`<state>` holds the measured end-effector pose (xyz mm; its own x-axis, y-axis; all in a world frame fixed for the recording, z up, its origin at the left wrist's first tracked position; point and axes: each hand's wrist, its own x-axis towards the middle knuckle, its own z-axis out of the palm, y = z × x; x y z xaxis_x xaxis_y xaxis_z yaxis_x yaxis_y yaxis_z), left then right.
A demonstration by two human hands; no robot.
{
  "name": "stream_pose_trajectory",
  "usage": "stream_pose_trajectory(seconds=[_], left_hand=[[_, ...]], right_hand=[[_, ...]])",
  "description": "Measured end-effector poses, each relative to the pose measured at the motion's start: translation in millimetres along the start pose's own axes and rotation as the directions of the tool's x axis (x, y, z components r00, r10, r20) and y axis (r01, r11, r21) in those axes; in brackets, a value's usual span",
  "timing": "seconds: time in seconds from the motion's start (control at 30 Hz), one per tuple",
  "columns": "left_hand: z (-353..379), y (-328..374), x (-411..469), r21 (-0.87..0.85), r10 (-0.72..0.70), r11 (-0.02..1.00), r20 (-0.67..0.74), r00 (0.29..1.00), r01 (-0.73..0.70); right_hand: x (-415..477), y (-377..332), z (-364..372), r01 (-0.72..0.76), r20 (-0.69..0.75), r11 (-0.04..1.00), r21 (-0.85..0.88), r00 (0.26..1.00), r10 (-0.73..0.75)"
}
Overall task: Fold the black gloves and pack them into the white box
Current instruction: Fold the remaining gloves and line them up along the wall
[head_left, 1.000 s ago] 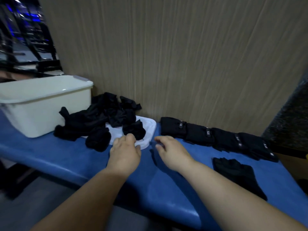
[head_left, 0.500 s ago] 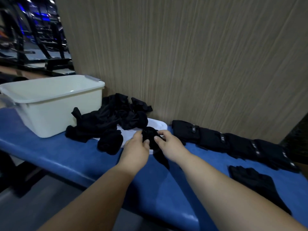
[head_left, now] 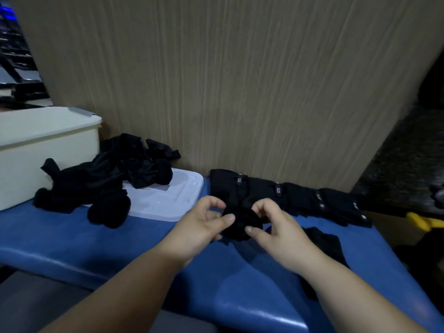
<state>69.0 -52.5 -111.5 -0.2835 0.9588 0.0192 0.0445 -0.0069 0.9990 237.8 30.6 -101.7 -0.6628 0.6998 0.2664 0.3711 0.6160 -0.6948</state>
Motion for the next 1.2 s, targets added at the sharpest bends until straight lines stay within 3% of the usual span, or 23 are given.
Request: stream_pose_trajectory(seconds=[0.23, 0.53, 0.7, 0.9, 1.07, 1.2], left_hand=[[38, -3, 3, 0.02, 0.041, 0.999, 0.071, 0.997, -0.043], [66, -7, 2, 0.364, 0.212, 0.919, -0.132, 0.968, -0.152], [68, -7, 1, 0.461, 0.214, 0.882, -0.201, 0.956, -0.1], [67, -1, 1, 0.488, 0.222, 0.869, -0.225, 0.949, -0.088], [72, 3, -4, 0.406, 0.21, 0.902, -0.115, 0.971, -0.148], [73, 4, -6, 0.324, 0.135, 0.939, -0.044, 0.99, -0.113]], right_hand=[[-20, 22, -18, 0.025, -0.174, 0.993, -0.116, 0.984, -0.045], [-26, 31, -22, 0.042, -0.326, 0.98, -0.192, 0.939, -0.104], [-28, 31, -26, 0.018, -0.316, 0.987, -0.161, 0.946, -0.069], [-28, 35, -27, -0.066, -0.011, 0.978, 0.198, 0.998, 0.069], [-26, 37, -30, -0.055, -0.145, 0.995, 0.084, 0.987, 0.067], [-28, 35, -32, -0.028, -0.182, 1.0, -0.01, 0.983, 0.026]])
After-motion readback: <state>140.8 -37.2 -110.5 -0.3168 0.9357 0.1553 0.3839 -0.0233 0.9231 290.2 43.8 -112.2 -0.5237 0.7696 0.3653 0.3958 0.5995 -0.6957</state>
